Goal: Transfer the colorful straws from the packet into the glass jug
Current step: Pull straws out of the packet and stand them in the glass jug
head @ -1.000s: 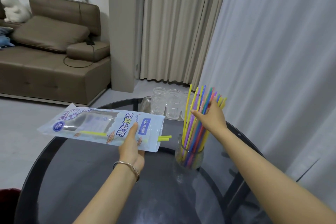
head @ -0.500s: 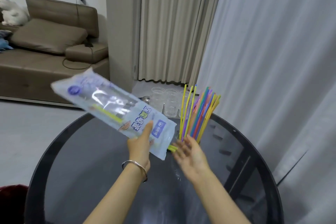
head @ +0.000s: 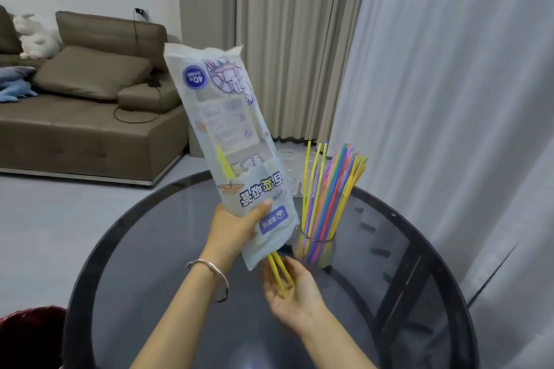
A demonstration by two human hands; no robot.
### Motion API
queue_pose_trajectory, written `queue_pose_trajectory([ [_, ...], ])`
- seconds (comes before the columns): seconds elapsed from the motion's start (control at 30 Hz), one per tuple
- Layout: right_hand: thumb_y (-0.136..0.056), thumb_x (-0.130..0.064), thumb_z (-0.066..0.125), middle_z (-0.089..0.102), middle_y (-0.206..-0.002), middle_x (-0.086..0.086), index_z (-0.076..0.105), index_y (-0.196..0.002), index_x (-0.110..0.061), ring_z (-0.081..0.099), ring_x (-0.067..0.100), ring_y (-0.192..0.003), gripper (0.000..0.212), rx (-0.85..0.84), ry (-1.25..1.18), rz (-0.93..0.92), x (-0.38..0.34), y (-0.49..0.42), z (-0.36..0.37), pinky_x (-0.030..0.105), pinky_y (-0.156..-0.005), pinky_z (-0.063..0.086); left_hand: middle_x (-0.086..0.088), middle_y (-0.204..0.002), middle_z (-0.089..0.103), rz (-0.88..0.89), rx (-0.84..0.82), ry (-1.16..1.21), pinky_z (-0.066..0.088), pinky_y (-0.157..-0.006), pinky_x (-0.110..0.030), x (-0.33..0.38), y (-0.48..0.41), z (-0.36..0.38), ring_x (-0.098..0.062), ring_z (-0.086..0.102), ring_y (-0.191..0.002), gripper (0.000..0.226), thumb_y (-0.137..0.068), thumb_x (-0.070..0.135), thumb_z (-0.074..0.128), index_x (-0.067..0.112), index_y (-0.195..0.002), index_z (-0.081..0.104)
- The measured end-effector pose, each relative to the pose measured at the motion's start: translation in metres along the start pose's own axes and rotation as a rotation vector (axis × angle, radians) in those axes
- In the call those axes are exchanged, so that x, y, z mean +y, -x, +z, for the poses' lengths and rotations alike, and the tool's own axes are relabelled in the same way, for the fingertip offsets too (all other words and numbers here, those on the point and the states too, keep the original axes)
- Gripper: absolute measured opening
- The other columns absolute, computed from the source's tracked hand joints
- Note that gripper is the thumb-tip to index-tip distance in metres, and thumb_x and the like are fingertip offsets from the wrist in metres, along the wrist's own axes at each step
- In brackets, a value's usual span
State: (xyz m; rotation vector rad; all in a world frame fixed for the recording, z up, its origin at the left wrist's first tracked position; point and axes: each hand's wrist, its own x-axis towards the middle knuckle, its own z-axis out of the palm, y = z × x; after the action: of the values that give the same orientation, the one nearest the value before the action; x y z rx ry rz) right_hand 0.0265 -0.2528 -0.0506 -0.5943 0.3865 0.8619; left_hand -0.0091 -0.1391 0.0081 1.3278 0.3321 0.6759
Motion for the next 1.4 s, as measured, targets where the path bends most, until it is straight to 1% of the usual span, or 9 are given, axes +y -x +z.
queue_pose_trajectory([
  [0.23, -0.092, -0.017, 0.051, 0.067, -0.063, 0.015, 0.061, -0.083, 0.0, 0.06, 0.018, -0.038, 0.022, -0.021, 0.156, -0.073, 0.001, -0.001, 0.0, 0.018, -0.033, 0.045, 0.013, -0.08, 0.077, 0.049, -0.032, -0.015, 0.052, -0.054, -0.014, 0.006, -0.001, 0.0, -0.004, 0.072, -0.073, 0.015, -0.077, 0.017, 0.075, 0.024, -0.09, 0.071],
  [0.43, -0.089, -0.022, 0.06, 0.042, -0.05, -0.002, 0.054, -0.073, -0.012, 0.024, 0.006, -0.029, 0.019, -0.082, 0.44, -0.302, -0.004, -0.003, 0.003, 0.017, -0.03, 0.018, 0.003, -0.091, 0.074, -0.032, 0.207, 0.142, 0.054, -0.054, -0.017, -0.006, -0.005, -0.008, -0.009, 0.071, -0.075, 0.016, -0.082, 0.019, 0.07, 0.016, -0.097, 0.069],
  [0.57, -0.087, -0.011, 0.062, 0.042, -0.048, -0.006, 0.047, -0.072, -0.015, 0.032, 0.004, -0.032, 0.022, -0.121, 0.432, -0.452, -0.01, -0.001, 0.009, 0.015, -0.03, 0.021, 0.001, -0.107, 0.07, -0.113, 0.288, 0.333, 0.055, -0.082, -0.034, -0.006, -0.012, -0.015, -0.016, 0.068, -0.092, 0.024, -0.086, 0.016, 0.064, 0.018, -0.11, 0.064],
  [0.73, -0.092, -0.01, 0.056, 0.04, -0.046, -0.005, 0.05, -0.075, -0.013, 0.036, 0.003, -0.033, 0.018, -0.04, 0.286, -0.638, -0.047, 0.004, 0.011, 0.014, -0.03, 0.026, 0.008, -0.095, 0.068, -0.159, 0.342, 0.48, 0.058, -0.057, -0.021, -0.009, -0.014, -0.023, 0.0, 0.069, -0.061, 0.019, -0.089, 0.014, 0.061, 0.02, -0.107, 0.061],
  [0.9, -0.093, -0.02, 0.056, 0.044, -0.041, -0.007, 0.054, -0.076, -0.012, 0.037, 0.004, -0.033, 0.02, 0.007, 0.399, -0.739, -0.054, 0.006, 0.008, 0.015, -0.031, 0.028, 0.0, -0.117, 0.065, -0.179, 0.346, 0.49, 0.055, -0.081, -0.032, -0.012, -0.005, 0.0, -0.009, 0.065, -0.084, 0.039, -0.091, 0.012, 0.059, 0.013, -0.129, 0.055],
  [1.03, -0.095, -0.027, 0.052, 0.051, -0.045, -0.005, 0.057, -0.078, -0.012, 0.041, 0.006, -0.036, 0.023, -0.03, 0.663, -0.753, -0.037, 0.002, 0.011, 0.017, -0.035, 0.031, -0.006, -0.122, 0.064, -0.232, 0.306, 0.49, 0.051, -0.093, -0.04, -0.017, 0.006, 0.019, -0.015, 0.064, -0.089, 0.04, -0.09, 0.012, 0.06, 0.011, -0.129, 0.056],
  [1.13, -0.097, -0.027, 0.048, 0.052, -0.045, -0.006, 0.057, -0.075, -0.012, 0.043, 0.006, -0.036, 0.028, -0.007, 0.639, -0.824, -0.046, 0.006, 0.01, 0.017, -0.034, 0.033, -0.007, -0.126, 0.064, -0.259, 0.286, 0.496, 0.047, -0.101, -0.045, -0.018, 0.006, 0.016, -0.02, 0.064, -0.097, 0.04, -0.09, 0.014, 0.06, 0.012, -0.129, 0.056],
  [1.3, -0.099, -0.03, 0.041, 0.047, -0.044, -0.003, 0.052, -0.066, -0.012, 0.041, 0.004, -0.035, 0.039, 0.151, 0.648, -1.001, -0.09, 0.012, 0.007, 0.015, -0.034, 0.033, -0.006, -0.127, 0.063, -0.301, 0.305, 0.528, 0.047, -0.101, -0.045, -0.018, -0.005, 0.003, -0.019, 0.064, -0.098, 0.037, -0.09, 0.015, 0.059, 0.015, -0.128, 0.056],
  [1.4, -0.099, -0.029, 0.039, 0.044, -0.049, 0.0, 0.05, -0.065, -0.013, 0.042, 0.001, -0.033, 0.04, 0.216, 0.642, -1.12, -0.116, 0.014, 0.008, 0.014, -0.034, 0.034, -0.006, -0.122, 0.065, -0.322, 0.309, 0.516, 0.052, -0.09, -0.039, -0.02, -0.008, 0.004, -0.016, 0.064, -0.088, 0.037, -0.089, 0.016, 0.06, 0.015, -0.126, 0.056],
])
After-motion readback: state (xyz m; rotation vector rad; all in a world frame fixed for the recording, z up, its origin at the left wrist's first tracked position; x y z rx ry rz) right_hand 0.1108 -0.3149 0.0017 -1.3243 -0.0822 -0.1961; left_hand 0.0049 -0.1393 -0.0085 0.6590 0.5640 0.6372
